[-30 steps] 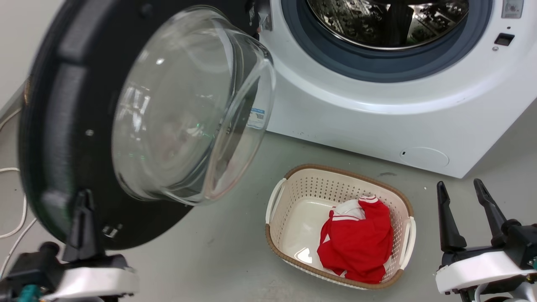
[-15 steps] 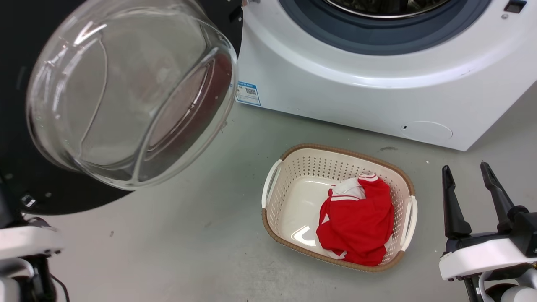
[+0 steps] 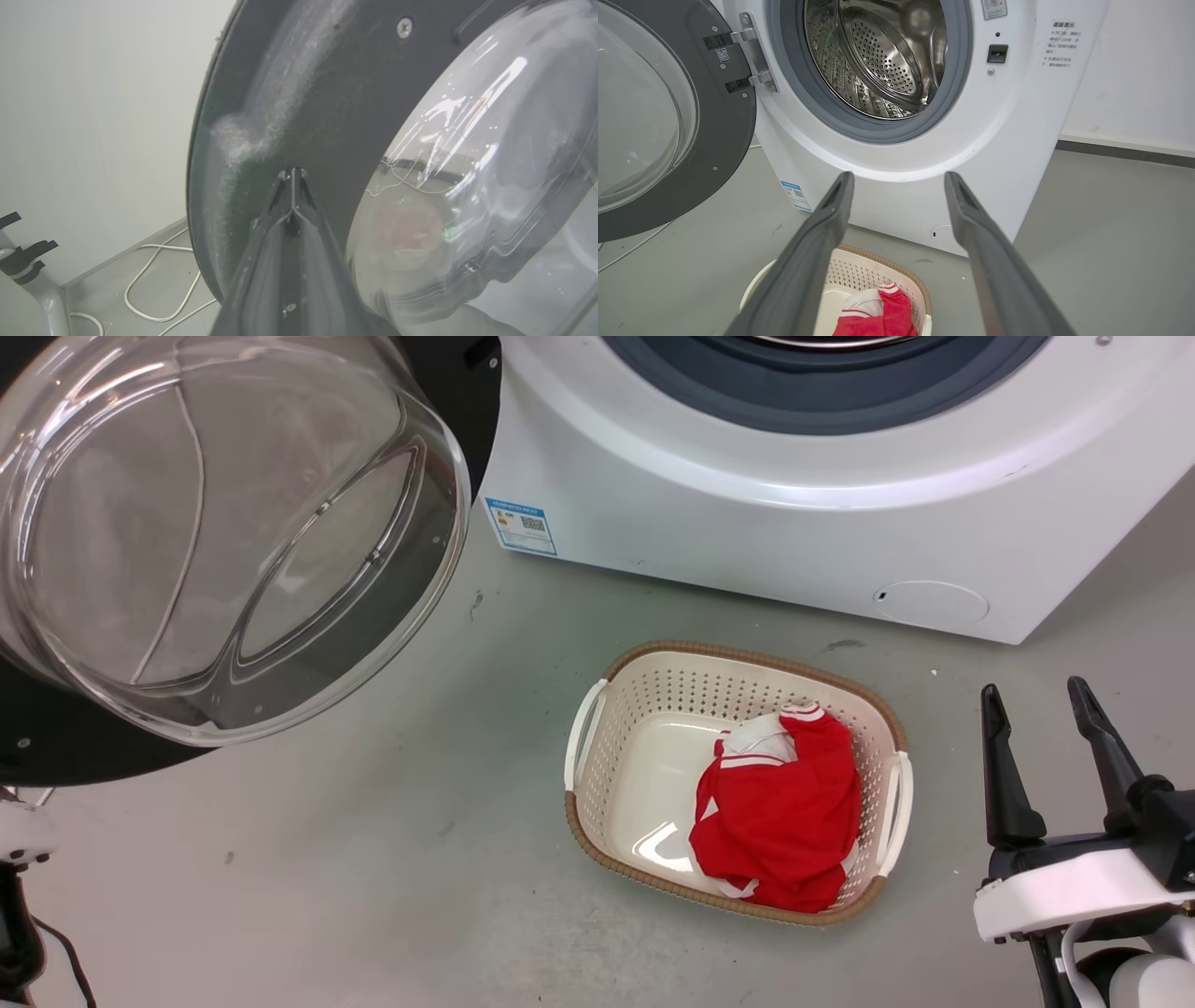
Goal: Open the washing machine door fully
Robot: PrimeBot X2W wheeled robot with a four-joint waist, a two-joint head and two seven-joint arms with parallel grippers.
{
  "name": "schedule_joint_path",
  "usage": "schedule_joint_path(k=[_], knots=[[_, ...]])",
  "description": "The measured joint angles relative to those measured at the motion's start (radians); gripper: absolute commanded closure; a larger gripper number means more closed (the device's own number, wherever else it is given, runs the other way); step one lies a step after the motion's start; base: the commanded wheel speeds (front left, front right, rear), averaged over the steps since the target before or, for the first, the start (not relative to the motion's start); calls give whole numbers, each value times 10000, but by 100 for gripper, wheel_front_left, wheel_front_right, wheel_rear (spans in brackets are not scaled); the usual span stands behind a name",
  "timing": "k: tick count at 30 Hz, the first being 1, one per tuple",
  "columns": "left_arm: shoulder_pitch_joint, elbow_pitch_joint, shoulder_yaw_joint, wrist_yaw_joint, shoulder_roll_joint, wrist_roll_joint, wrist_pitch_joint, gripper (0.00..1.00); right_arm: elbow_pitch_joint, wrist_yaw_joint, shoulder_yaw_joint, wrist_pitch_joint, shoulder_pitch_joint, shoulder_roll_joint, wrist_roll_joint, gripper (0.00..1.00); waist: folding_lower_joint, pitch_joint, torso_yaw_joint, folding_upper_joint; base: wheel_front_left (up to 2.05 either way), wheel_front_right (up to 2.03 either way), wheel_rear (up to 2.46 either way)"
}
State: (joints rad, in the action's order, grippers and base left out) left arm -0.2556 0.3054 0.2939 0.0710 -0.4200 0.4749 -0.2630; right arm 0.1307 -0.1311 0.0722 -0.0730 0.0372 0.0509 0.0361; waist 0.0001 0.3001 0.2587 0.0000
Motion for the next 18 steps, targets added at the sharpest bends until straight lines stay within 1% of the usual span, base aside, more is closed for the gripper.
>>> schedule_joint_path(k=[4,7,13,18], knots=[[186,-207,270,-67,169,-366,2,100,-213,0,-13,-155,-5,0,192,0,0,-195,-119,0,0,0,0],[814,-669,405,-65,384,-819,0,100,-420,0,-59,-282,-14,0,322,0,-1,-437,-225,0,0,0,0],[2145,-2169,422,82,1287,-1674,0,100,-759,0,-102,-468,-184,-2,458,0,-1,-1025,-415,0,0,0,0],[2915,-3068,-38,-42,2015,-2217,0,100,-903,0,-148,-546,-258,0,514,0,-1,-1465,-571,0,0,0,0]])
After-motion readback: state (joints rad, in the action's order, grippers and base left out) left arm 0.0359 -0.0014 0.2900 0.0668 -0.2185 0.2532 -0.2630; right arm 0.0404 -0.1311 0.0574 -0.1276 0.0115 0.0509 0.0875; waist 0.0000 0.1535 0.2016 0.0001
